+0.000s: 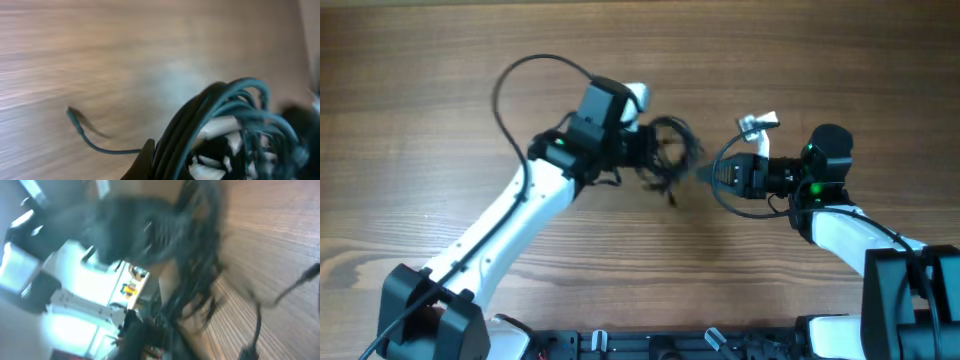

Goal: Untangle cables

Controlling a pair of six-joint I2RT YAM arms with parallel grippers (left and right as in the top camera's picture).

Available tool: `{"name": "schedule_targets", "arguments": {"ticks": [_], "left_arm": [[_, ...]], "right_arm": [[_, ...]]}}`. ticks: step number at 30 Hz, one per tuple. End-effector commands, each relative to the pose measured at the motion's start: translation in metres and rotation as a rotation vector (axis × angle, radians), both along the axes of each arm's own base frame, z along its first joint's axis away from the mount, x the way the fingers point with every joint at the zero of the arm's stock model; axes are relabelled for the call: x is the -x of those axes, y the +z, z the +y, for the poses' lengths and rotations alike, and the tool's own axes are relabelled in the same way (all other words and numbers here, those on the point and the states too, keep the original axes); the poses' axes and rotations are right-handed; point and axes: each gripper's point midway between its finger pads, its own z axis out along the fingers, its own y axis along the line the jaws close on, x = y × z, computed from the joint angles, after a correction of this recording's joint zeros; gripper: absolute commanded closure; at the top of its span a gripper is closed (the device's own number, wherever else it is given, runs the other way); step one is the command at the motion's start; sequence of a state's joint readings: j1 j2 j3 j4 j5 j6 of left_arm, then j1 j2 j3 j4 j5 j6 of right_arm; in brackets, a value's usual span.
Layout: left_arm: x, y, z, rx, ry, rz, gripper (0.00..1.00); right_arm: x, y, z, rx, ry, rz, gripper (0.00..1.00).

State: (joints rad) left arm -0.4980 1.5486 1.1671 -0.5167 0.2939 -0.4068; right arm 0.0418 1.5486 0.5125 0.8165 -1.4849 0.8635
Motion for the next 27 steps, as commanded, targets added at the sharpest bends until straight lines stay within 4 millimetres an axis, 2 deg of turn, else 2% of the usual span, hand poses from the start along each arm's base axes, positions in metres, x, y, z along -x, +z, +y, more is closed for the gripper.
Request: {"name": "schedule_targets", "arguments": {"ticks": [1, 3, 4, 5, 6, 8, 12, 17, 19, 21, 24, 25, 26, 27], "left_arm": [[-0.03, -0.006, 0.046, -0.005, 0.252, 0.039, 0.96], [-0.029, -0.003, 0.043, 0.037, 0.23, 0.055, 0.96], [-0.023, 0.003, 0.03, 0.098, 0.157, 0.071, 0.96], [-0.011, 0.017, 0.006, 0.191, -0.01, 0.053, 0.96], [0.001, 0.03, -0.012, 0.26, -0.149, 0.023, 0.96], [0.02, 0.041, -0.031, 0.32, -0.304, -0.002, 0.96], [0.028, 0.036, -0.033, 0.313, -0.311, 0.035, 0.96], [0.036, 0.033, -0.036, 0.305, -0.323, 0.061, 0.96], [0.039, 0.034, -0.037, 0.315, -0.335, 0.068, 0.96], [0.045, 0.039, -0.041, 0.343, -0.395, 0.055, 0.96], [0.049, 0.042, -0.043, 0.361, -0.425, 0.05, 0.96], [0.043, 0.039, -0.041, 0.339, -0.403, 0.035, 0.96], [0.032, 0.032, -0.034, 0.285, -0.338, 0.025, 0.96], [0.014, 0.021, -0.019, 0.209, -0.192, 0.037, 0.96]], "right_arm": [[0.013, 0.005, 0.0, -0.019, 0.083, -0.124, 0.96], [0.011, 0.005, 0.0, -0.015, 0.068, -0.124, 0.94], [0.005, 0.003, 0.0, -0.006, 0.037, -0.123, 0.82], [-0.007, 0.0, -0.001, 0.013, -0.033, -0.116, 0.61], [-0.015, -0.001, -0.002, 0.025, -0.078, -0.114, 0.59], [-0.037, -0.006, -0.006, 0.064, -0.206, -0.134, 0.59], [-0.074, -0.014, -0.021, 0.139, -0.434, -0.17, 0.67], [-0.102, -0.023, -0.042, 0.162, -0.643, -0.041, 0.69], [-0.113, -0.045, -0.058, 0.223, -0.767, 0.068, 0.67], [-0.117, -0.075, -0.081, 0.316, -0.894, 0.193, 0.68], [-0.11, -0.109, -0.105, 0.432, -0.99, 0.327, 0.66], [-0.104, -0.113, -0.101, 0.438, -0.944, 0.337, 0.59], [-0.094, -0.105, -0.082, 0.411, -0.801, 0.273, 0.54], [-0.079, -0.092, -0.059, 0.355, -0.631, 0.196, 0.51]]}}
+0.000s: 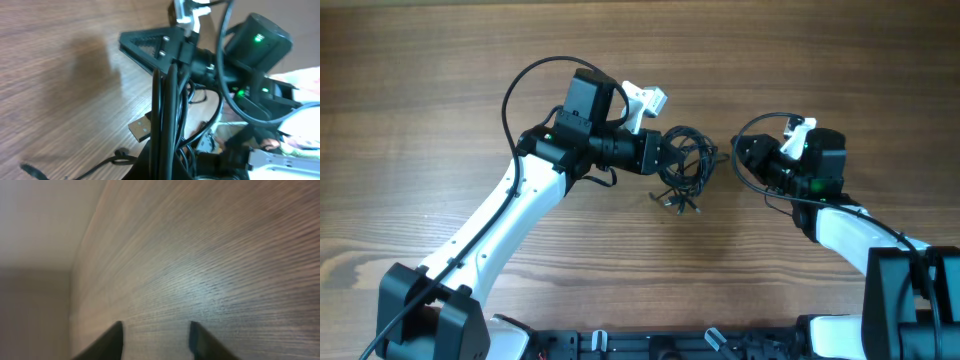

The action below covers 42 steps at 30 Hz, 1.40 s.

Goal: Untangle cables

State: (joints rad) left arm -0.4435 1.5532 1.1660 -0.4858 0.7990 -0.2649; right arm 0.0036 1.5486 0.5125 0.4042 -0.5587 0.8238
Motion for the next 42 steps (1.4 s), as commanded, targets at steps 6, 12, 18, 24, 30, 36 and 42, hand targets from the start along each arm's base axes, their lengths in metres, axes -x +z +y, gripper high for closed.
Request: {"name": "schedule_targets", "arguments": {"ticks": [6, 12, 18, 24, 30, 36, 42], "left_arm": [[-0.065, -0.023, 0.045, -0.181, 0.555, 0.067, 0.96], [-0.051, -0.023, 0.023, -0.182, 0.495, 0.059, 0.96], [-0.043, -0.023, 0.013, -0.184, 0.462, 0.052, 0.96], [-0.039, -0.022, 0.006, -0.181, 0.444, 0.046, 0.96], [-0.049, -0.006, -0.004, -0.108, 0.439, -0.005, 0.96], [-0.034, -0.004, -0.019, -0.083, 0.37, 0.013, 0.96], [-0.048, -0.059, 0.048, -0.468, 0.76, -0.004, 0.96]], "right_arm": [[0.086, 0.085, 0.085, -0.323, 0.8, -0.355, 0.58], [0.066, 0.071, 0.105, -0.217, 0.681, -0.321, 0.66], [0.05, 0.067, 0.1, -0.161, 0.599, -0.332, 0.67], [0.048, 0.086, 0.103, -0.21, 0.598, -0.374, 0.69], [0.056, 0.068, 0.103, -0.18, 0.633, -0.33, 0.7], [0.072, 0.091, 0.111, -0.273, 0.738, -0.371, 0.96], [0.109, 0.167, 0.113, -0.325, 0.967, -0.681, 0.96]]}}
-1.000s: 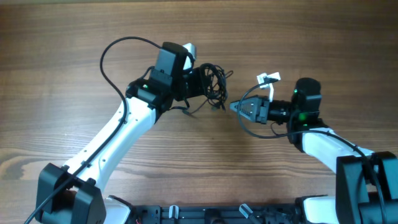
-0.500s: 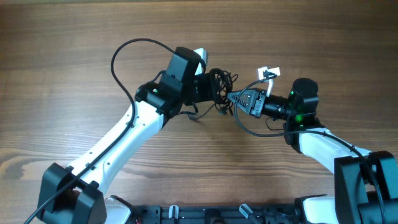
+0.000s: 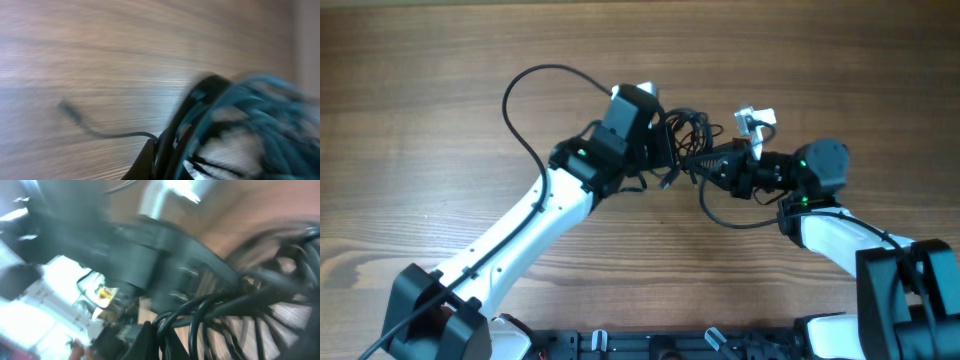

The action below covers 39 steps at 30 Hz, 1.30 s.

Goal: Untangle cables

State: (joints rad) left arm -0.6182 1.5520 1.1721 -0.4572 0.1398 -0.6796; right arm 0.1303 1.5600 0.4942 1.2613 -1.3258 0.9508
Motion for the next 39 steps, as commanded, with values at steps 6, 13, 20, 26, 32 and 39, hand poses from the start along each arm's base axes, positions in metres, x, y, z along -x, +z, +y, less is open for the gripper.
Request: {"name": "schedule_targets", "arguments": {"ticks": [6, 13, 20, 26, 32, 39], "left_arm": [[0.023, -0.051, 0.028, -0.179, 0.076, 0.173, 0.96], [0.015, 0.066, -0.002, 0.063, -0.23, -0.225, 0.5], [0.017, 0.03, 0.017, -0.055, -0.178, -0.119, 0.0], [-0.004, 0.026, 0.026, -0.119, -0.103, -0.171, 0.0], [-0.032, -0.004, 0.02, -0.153, -0.049, -0.175, 0.05], [-0.041, -0.064, 0.016, -0.199, -0.026, -0.063, 0.27]], "right_arm": [[-0.06, -0.011, -0.047, -0.011, -0.316, 0.156, 0.96], [-0.078, -0.117, -0.081, 0.246, -0.618, 0.496, 0.78], [-0.055, -0.147, -0.08, 0.339, -0.574, 0.606, 0.0], [-0.055, -0.127, -0.083, 0.307, -0.563, 0.552, 0.0], [-0.057, -0.122, -0.09, 0.328, -0.622, 0.54, 0.0], [-0.062, -0.145, -0.112, 0.422, -0.771, 0.597, 0.0]]}}
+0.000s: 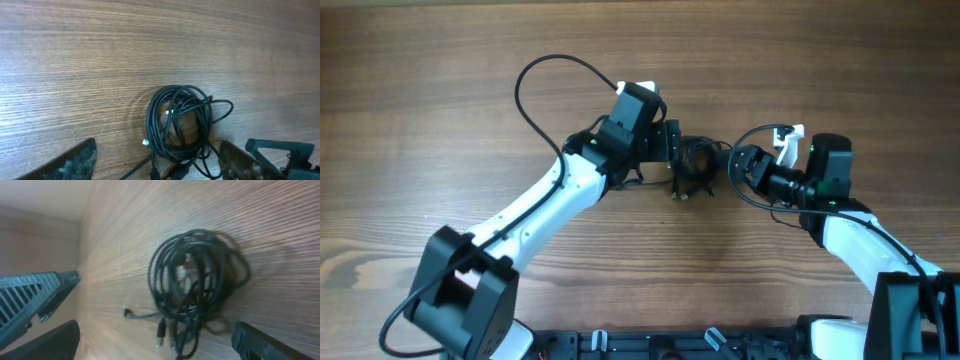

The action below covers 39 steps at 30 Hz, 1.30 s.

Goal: Untangle cables

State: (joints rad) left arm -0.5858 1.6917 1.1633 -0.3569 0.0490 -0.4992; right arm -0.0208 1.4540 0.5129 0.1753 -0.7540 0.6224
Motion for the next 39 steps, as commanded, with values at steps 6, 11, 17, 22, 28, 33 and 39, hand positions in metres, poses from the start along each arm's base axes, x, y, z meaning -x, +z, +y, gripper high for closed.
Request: {"name": "schedule_targets", "arguments": {"ticks": [6, 11, 17, 22, 28, 33, 39], "left_arm": [[-0.019, -0.046, 0.011, -0.101, 0.068, 0.011, 0.33], [-0.021, -0.064, 0.009, -0.113, 0.067, 0.028, 0.41], [-0.016, -0.082, 0.001, -0.13, 0.044, 0.05, 0.44], [-0.007, -0.108, -0.006, -0.18, 0.024, 0.078, 0.44], [-0.007, -0.114, -0.001, -0.204, 0.036, 0.079, 0.54], [-0.009, -0.115, 0.003, -0.226, 0.05, 0.073, 0.53], [0.008, -0.128, 0.037, -0.418, 0.095, 0.114, 0.54]], "right_arm": [[-0.023, -0.016, -0.048, 0.235, -0.23, -0.019, 0.0], [-0.024, -0.017, -0.049, 0.242, -0.237, -0.019, 0.0], [-0.024, -0.017, -0.049, 0.242, -0.237, -0.018, 0.0], [-0.024, -0.017, -0.049, 0.242, -0.237, -0.018, 0.0], [-0.024, -0.017, -0.049, 0.242, -0.238, -0.018, 0.0], [-0.024, -0.017, -0.049, 0.242, -0.237, -0.018, 0.0], [-0.024, -0.017, -0.05, 0.242, -0.238, -0.019, 0.0]]}}
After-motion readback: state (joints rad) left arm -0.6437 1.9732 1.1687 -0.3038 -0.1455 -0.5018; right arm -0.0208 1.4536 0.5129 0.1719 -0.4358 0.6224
